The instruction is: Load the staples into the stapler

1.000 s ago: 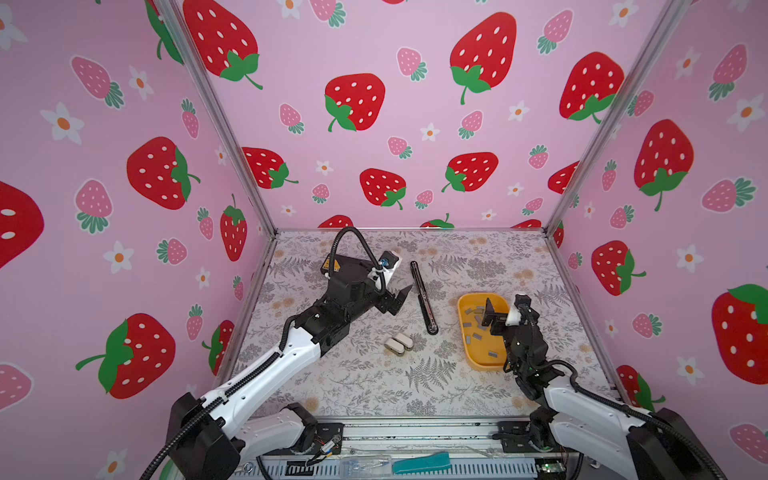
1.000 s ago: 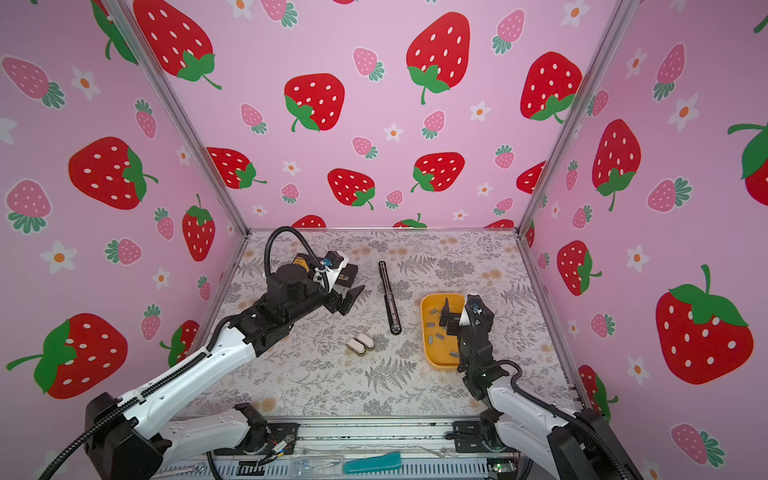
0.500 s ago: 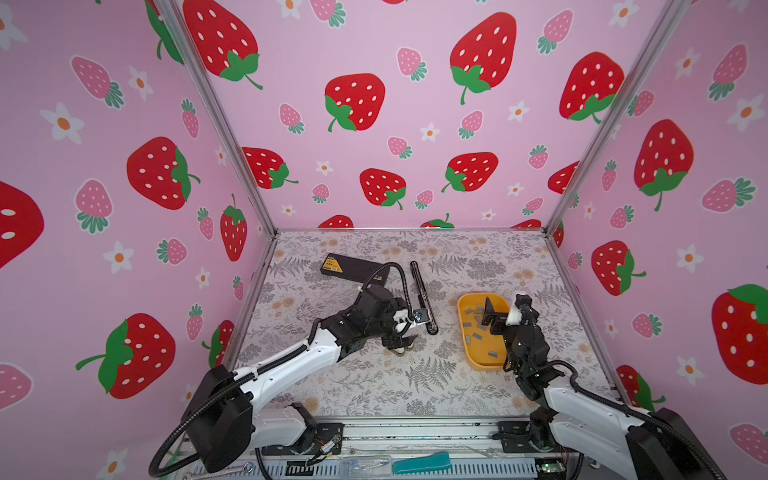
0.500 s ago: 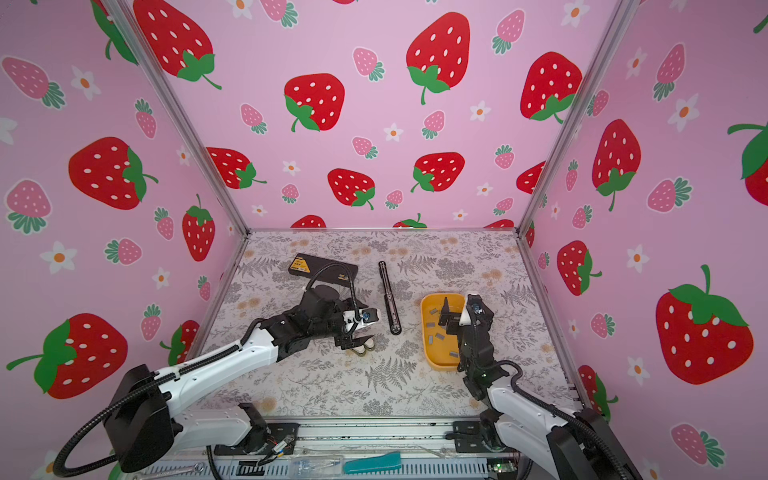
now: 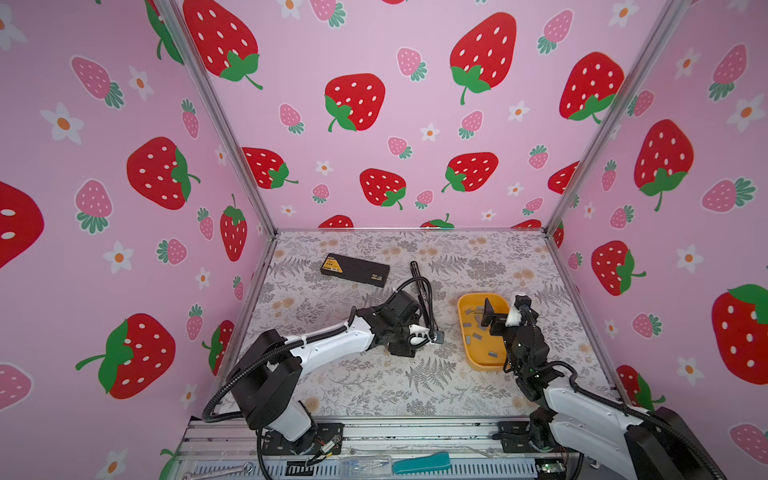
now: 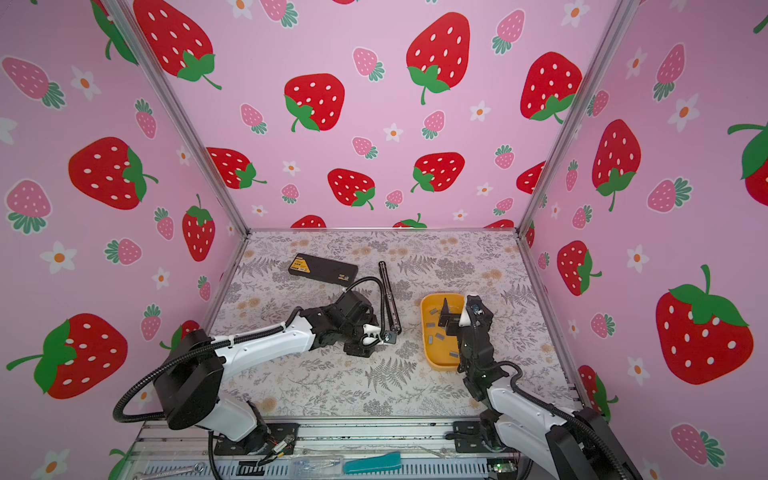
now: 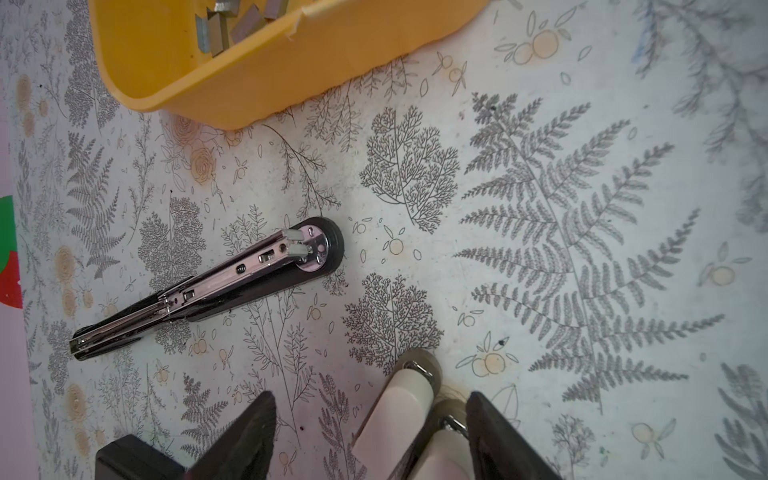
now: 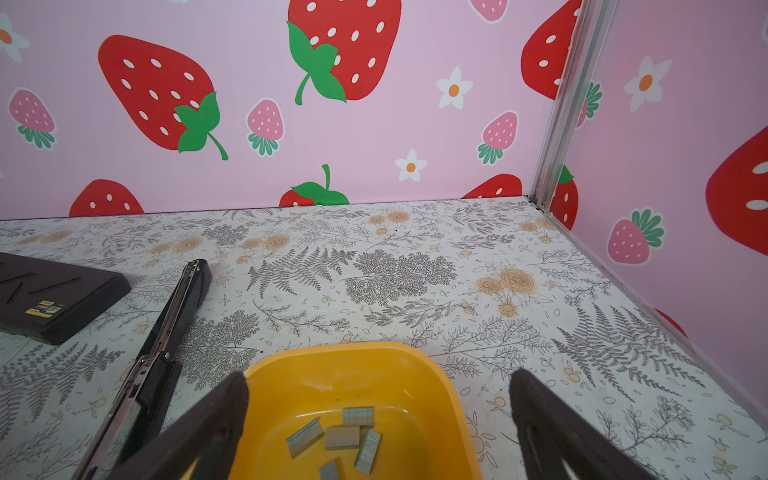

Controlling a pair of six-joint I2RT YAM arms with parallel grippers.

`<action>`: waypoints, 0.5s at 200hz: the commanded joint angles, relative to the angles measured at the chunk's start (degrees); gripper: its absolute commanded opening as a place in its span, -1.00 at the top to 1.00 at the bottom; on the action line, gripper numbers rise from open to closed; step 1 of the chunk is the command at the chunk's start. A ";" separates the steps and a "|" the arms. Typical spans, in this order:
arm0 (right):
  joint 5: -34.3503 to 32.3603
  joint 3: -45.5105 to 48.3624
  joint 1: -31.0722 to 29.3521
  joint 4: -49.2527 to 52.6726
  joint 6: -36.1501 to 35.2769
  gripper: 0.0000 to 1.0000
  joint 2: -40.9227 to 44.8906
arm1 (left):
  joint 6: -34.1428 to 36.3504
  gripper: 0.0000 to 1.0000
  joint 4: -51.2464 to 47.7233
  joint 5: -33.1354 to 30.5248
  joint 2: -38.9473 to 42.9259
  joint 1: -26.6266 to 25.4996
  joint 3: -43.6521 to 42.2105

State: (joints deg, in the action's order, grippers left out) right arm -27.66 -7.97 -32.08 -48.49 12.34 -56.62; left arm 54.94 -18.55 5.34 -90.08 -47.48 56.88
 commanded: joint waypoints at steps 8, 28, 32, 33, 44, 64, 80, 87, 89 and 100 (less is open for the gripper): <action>0.19 0.50 0.43 -2.01 0.49 -0.99 -0.16 | 2.24 -0.39 -3.75 -2.76 -2.82 -0.12 3.78; 0.22 0.67 0.43 -2.10 0.56 -0.99 0.10 | 2.45 -0.35 -5.55 -4.30 -4.76 -0.10 5.52; 0.19 0.75 0.43 -2.13 0.54 -0.99 0.11 | 2.54 -0.34 -6.04 -4.46 -5.00 -0.14 6.00; 0.22 0.75 0.43 -2.13 0.52 -0.99 0.11 | 2.54 -0.34 -6.18 -4.46 -5.10 -0.15 6.11; 0.22 0.75 0.43 -2.14 0.58 -0.99 0.09 | 2.53 -0.34 -7.13 -4.62 -5.67 -0.14 6.94; 0.23 0.67 0.43 -2.09 0.50 -0.99 -0.03 | 3.05 -0.34 -7.62 -5.31 -6.39 -0.13 7.33; 0.30 0.67 0.43 -2.13 0.49 -0.99 -0.07 | 3.32 -0.34 -7.99 -5.95 -6.98 -0.07 7.62; 0.30 0.66 0.43 -2.15 0.49 -0.99 -0.05 | 3.47 -0.34 -8.11 -6.19 -7.24 -0.07 7.65; 0.30 0.67 0.43 -2.14 0.49 -0.99 -0.06 | 3.50 -0.34 -8.20 -6.28 -7.33 -0.07 7.68; 0.27 0.67 0.43 -2.20 0.52 -0.99 -0.07 | 3.41 -0.34 -8.94 -6.49 -7.64 -0.08 8.17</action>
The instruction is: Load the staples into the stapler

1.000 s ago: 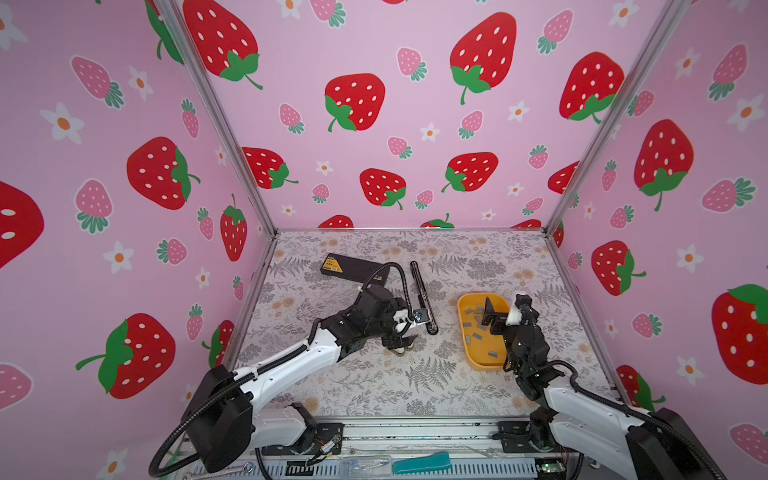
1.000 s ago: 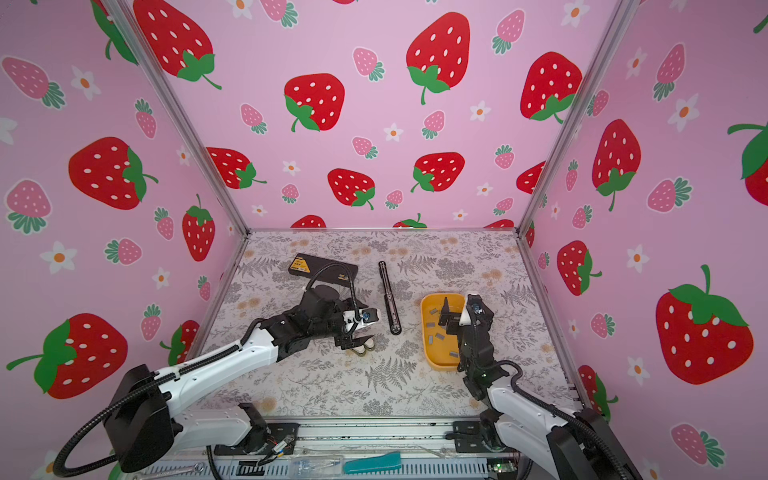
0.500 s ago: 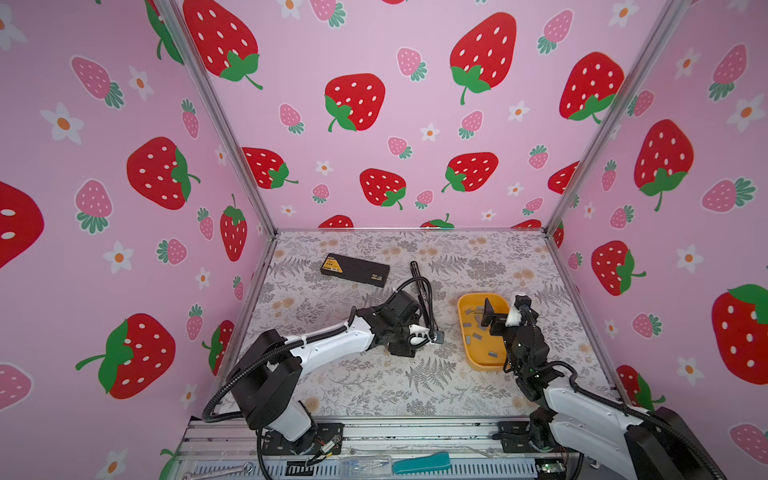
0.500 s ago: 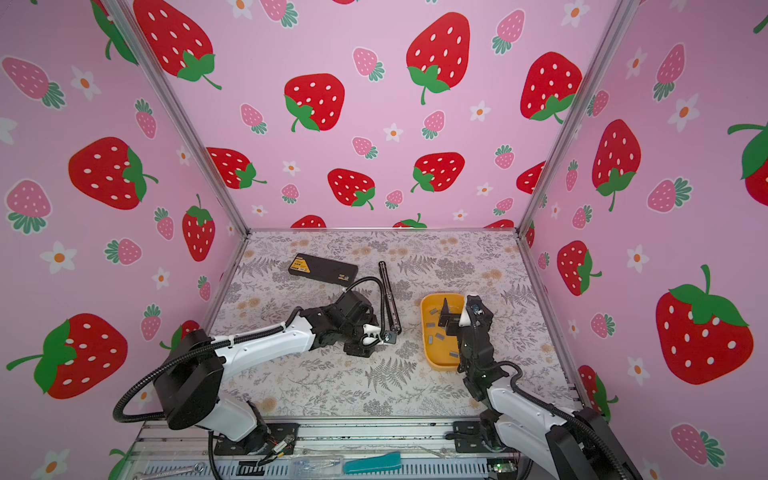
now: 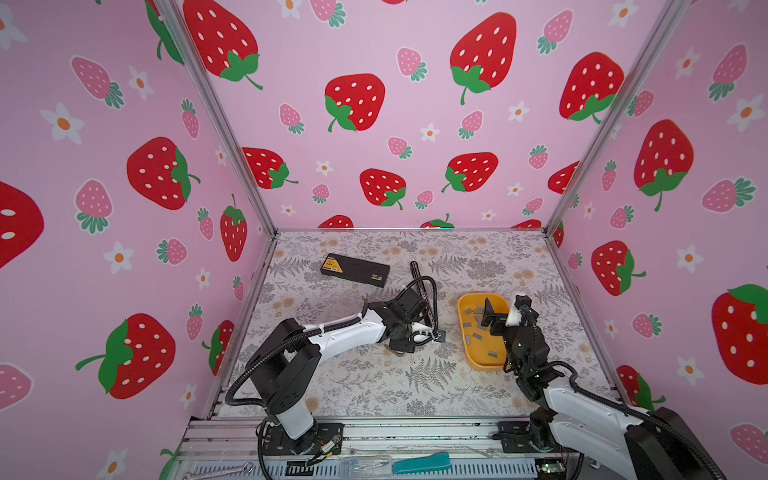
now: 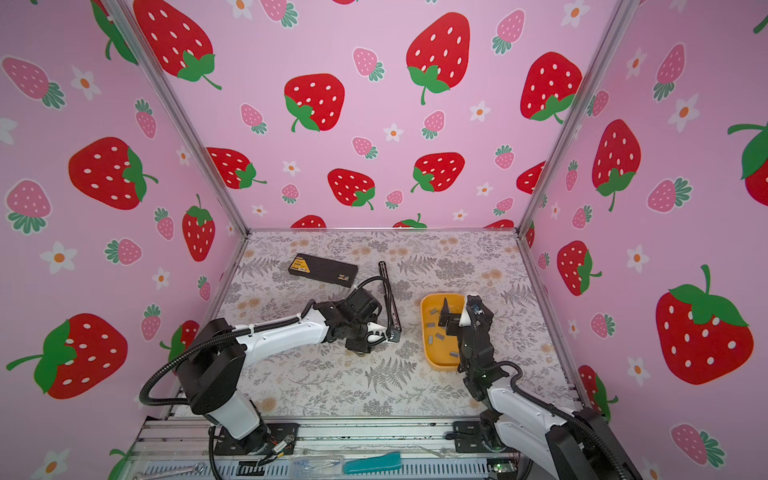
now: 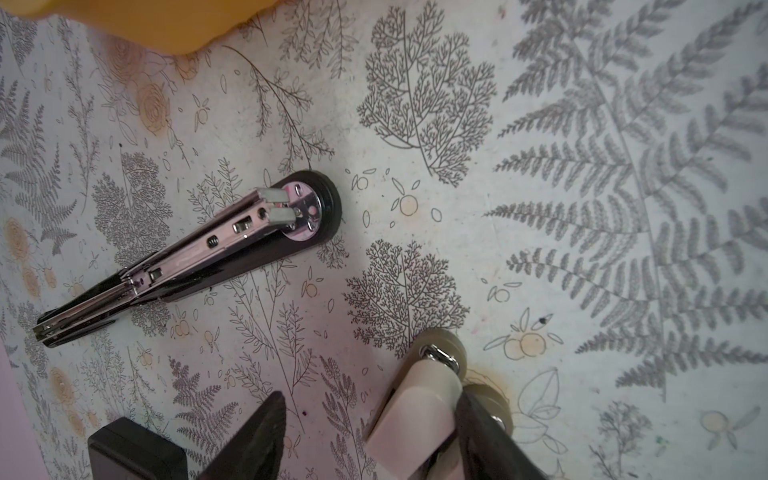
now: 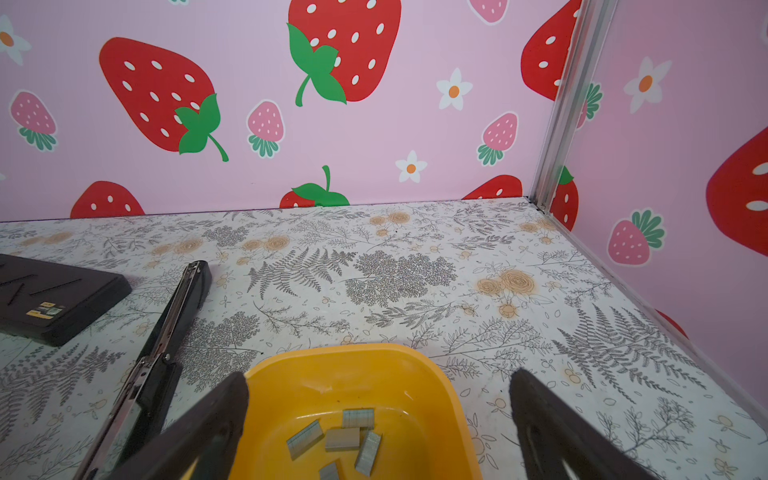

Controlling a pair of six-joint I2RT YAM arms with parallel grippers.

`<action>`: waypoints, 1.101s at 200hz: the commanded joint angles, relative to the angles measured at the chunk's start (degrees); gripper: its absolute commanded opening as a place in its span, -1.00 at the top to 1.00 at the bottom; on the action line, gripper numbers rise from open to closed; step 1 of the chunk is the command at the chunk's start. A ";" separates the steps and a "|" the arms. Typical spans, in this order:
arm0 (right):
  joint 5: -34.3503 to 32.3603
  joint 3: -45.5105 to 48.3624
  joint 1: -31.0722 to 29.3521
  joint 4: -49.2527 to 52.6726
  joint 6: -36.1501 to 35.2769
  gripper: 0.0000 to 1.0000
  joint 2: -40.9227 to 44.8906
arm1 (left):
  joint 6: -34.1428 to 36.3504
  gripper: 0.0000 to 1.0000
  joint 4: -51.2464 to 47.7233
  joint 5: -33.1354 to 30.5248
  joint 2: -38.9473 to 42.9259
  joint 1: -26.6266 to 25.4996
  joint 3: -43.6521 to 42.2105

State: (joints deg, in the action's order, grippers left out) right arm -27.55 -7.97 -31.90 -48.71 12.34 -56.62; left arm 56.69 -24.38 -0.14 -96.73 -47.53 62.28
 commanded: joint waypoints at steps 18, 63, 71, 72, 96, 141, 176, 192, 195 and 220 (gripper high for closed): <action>0.21 0.67 0.26 -1.94 0.49 -0.99 -0.07 | 1.52 -0.35 -3.51 -0.35 -1.03 0.06 3.02; 0.22 0.83 0.26 -2.06 0.48 -0.99 0.11 | 1.51 -0.31 -4.56 -3.37 -3.81 0.05 4.92; 0.23 0.80 0.26 -2.02 0.42 -0.99 0.06 | 1.60 -0.27 -4.99 -3.86 -4.61 0.10 5.66; 0.27 0.83 0.26 -2.05 0.46 -0.99 0.08 | 1.59 -0.27 -5.07 -3.93 -4.70 0.13 5.75; 0.22 0.85 0.26 -2.03 0.47 -0.99 0.12 | 1.49 -0.19 -5.15 -5.22 -6.45 0.24 7.35; 0.29 0.76 0.26 -2.03 0.47 -0.99 -0.03 | 2.19 -0.18 -7.29 -2.85 -6.63 0.43 8.21; 0.48 0.72 0.26 -2.13 0.41 -0.99 -0.03 | 3.06 -0.14 -10.74 -0.58 -7.33 0.69 8.81; 0.48 0.76 0.26 -2.13 0.41 -0.99 -0.08 | 3.34 -0.13 -12.59 1.02 -7.60 0.71 9.21; 0.48 0.76 0.26 -2.17 0.41 -0.99 -0.09 | 3.34 -0.13 -12.88 1.22 -7.70 0.75 9.26; 0.53 0.76 0.26 -2.17 0.40 -0.99 -0.15 | 3.27 -0.11 -13.71 1.33 -8.59 0.77 9.83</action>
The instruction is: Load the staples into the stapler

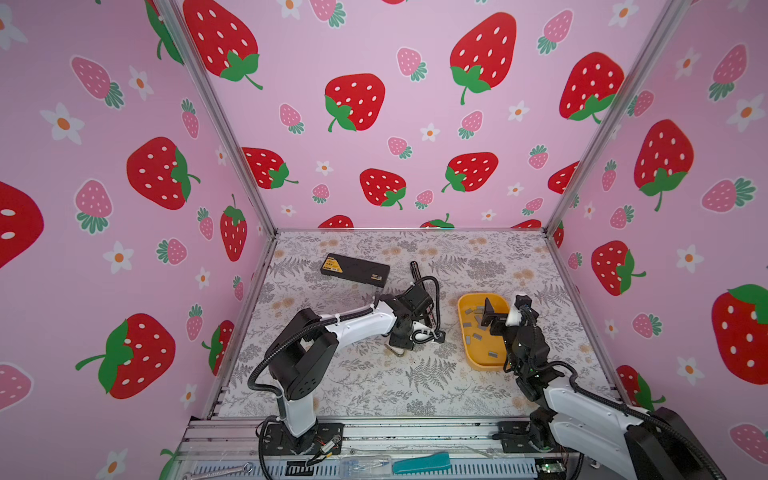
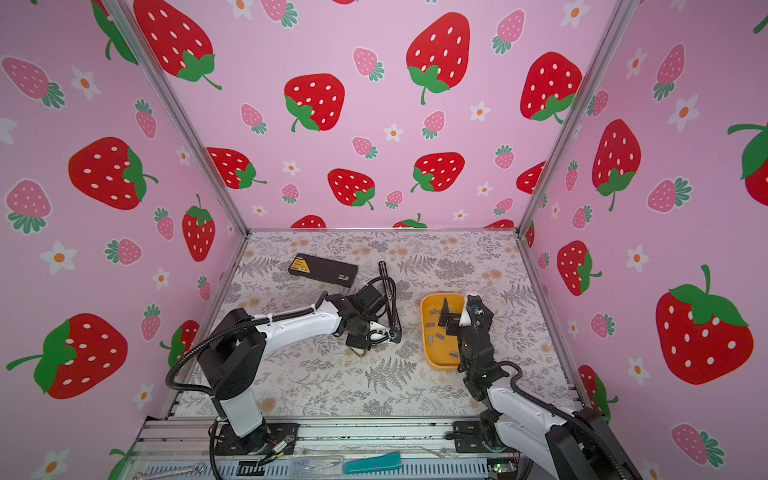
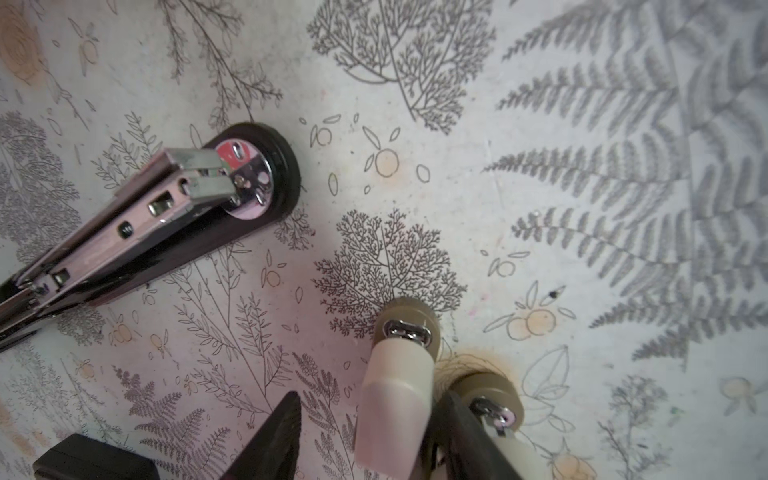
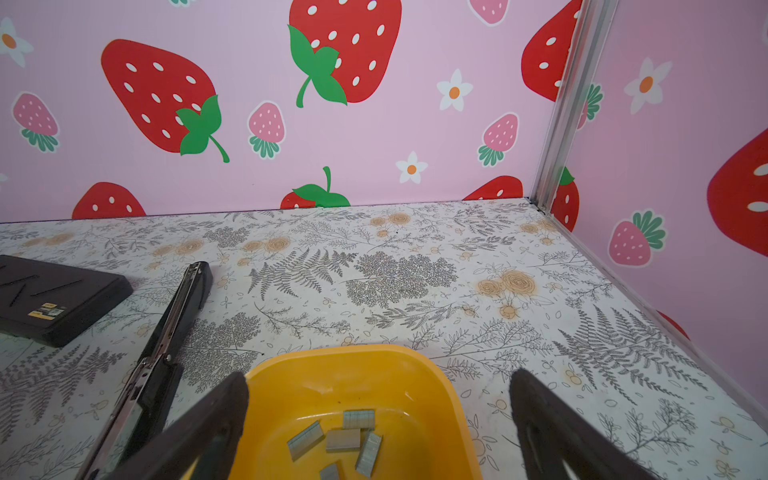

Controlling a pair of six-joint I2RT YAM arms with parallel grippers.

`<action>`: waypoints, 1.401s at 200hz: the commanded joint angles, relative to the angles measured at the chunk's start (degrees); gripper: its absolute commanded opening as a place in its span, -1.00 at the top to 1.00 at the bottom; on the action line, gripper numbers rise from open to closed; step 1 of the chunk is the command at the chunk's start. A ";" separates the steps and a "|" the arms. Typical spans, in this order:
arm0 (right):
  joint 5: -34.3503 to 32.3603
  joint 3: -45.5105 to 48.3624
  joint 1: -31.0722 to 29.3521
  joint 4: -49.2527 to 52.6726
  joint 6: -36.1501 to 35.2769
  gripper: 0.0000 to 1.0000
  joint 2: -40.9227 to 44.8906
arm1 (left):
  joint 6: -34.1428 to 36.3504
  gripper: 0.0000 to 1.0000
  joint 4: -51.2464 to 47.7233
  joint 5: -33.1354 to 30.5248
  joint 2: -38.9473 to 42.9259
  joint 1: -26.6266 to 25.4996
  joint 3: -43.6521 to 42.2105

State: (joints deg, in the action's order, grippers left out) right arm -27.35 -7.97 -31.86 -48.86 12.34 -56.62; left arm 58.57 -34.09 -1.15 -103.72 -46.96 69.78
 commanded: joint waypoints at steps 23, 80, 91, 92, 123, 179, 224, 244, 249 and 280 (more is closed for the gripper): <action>0.35 0.75 0.22 -1.97 0.41 -0.99 -0.15 | 1.38 -0.10 -4.32 1.72 -2.74 0.20 3.09; 0.41 0.75 0.24 -1.97 0.38 -0.99 -0.08 | 1.55 0.04 -4.58 1.15 -3.78 0.38 3.90; 0.45 0.76 0.22 -2.00 0.41 -0.99 -0.17 | 1.60 0.09 -4.71 1.15 -3.75 0.46 4.00; 0.45 0.76 0.22 -2.02 0.36 -0.99 -0.16 | 1.58 0.10 -4.69 1.15 -3.76 0.46 4.03; 0.44 0.76 0.17 -1.95 0.34 -0.99 -0.15 | 1.64 0.21 -4.77 1.74 -3.66 0.55 4.37; 0.57 0.75 0.22 -2.05 0.31 -0.99 -0.24 | 1.73 0.12 -4.22 4.66 -2.80 0.80 4.22; 0.61 0.76 0.22 -2.08 0.32 -0.99 -0.18 | 2.17 0.20 -4.35 4.72 -3.28 0.81 4.40; 0.62 0.76 0.22 -2.11 0.32 -0.99 -0.24 | 2.25 0.39 -4.66 4.97 -3.33 0.86 4.43; 0.58 0.76 0.22 -2.11 0.32 -0.99 -0.24 | 2.27 0.46 -4.67 5.01 -3.33 0.98 4.48; 0.59 0.84 0.22 -2.25 0.32 -0.99 -0.24 | 1.24 0.92 -2.99 6.60 -1.79 1.68 4.22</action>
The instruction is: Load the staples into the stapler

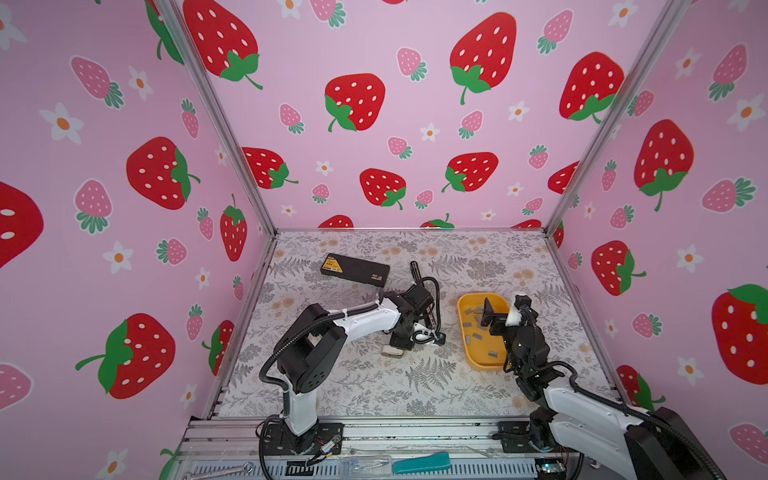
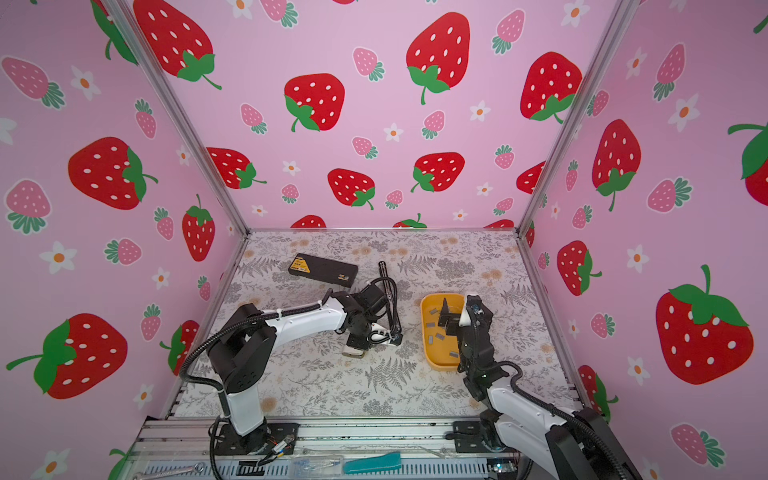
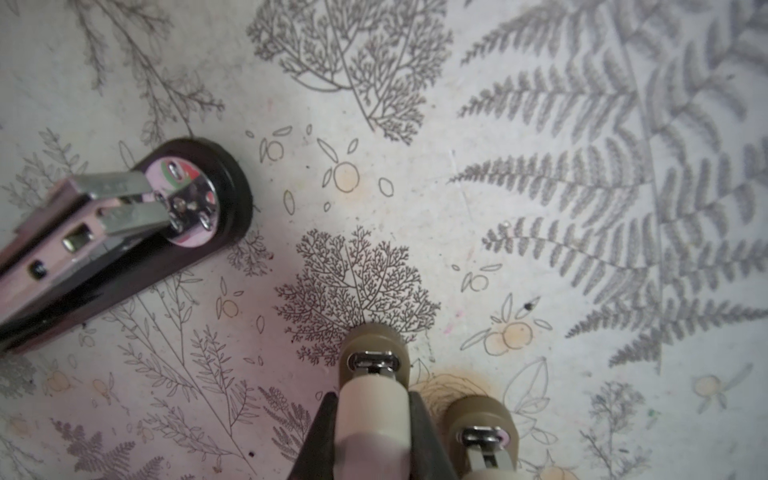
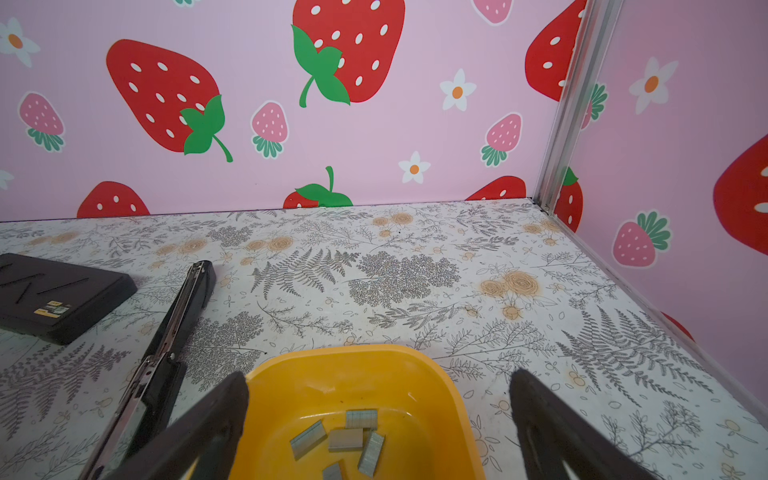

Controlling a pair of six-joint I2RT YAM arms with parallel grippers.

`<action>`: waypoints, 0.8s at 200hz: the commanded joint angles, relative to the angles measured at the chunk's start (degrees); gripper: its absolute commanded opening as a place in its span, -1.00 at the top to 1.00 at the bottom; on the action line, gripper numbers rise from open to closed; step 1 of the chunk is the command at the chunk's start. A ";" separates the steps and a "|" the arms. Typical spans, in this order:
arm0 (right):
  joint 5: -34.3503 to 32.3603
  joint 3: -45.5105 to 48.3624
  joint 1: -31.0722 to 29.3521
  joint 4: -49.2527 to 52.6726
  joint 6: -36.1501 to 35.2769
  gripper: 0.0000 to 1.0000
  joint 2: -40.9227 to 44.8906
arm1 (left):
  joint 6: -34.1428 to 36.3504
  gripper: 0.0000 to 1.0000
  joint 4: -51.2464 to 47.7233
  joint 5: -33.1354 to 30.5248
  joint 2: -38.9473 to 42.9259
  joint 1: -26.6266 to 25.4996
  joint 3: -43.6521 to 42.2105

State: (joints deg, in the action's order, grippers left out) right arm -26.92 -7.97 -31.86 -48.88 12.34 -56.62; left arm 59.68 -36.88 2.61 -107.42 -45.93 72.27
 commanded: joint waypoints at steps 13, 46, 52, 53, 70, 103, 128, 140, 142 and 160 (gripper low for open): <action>0.13 1.00 0.22 -2.44 0.31 -0.99 -0.13 | -0.90 1.00 1.67 4.16 4.26 0.91 1.21; -0.82 1.37 0.22 -3.03 0.58 -0.99 0.21 | -7.84 1.00 14.93 3.13 14.18 2.35 -4.07; -0.62 1.40 0.22 -3.42 0.39 -0.99 0.16 | -10.27 1.00 17.73 2.18 16.05 2.67 -5.20; -0.60 1.39 0.22 -3.50 0.35 -0.99 0.18 | -10.67 1.00 18.38 2.07 16.38 2.73 -5.42; 1.26 0.84 0.24 -4.98 -1.04 -0.94 -0.24 | -17.43 1.00 26.22 -0.42 21.42 3.62 -8.64; 7.99 -6.14 -0.02 4.96 1.26 -0.67 1.90 | -31.88 1.00 38.28 -3.10 27.36 7.58 -13.70; 14.91 -8.84 -2.73 5.58 3.37 -0.60 4.06 | -34.37 1.00 39.76 4.07 29.55 10.04 -15.44; 15.83 -10.88 -5.13 5.48 3.01 -0.59 3.84 | -35.42 1.00 46.58 9.29 30.45 10.88 -19.32; 15.95 -11.16 -5.69 5.49 2.79 -0.59 3.63 | -35.95 1.00 48.03 9.53 30.56 11.04 -19.65; 14.17 -13.50 -10.54 5.45 0.34 -0.55 1.41 | -41.08 1.00 57.47 8.59 31.55 11.48 -23.87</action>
State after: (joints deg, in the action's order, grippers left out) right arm -14.85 -18.41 -37.54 -44.07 13.98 -53.60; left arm 26.70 5.80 6.90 -77.23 -34.83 52.73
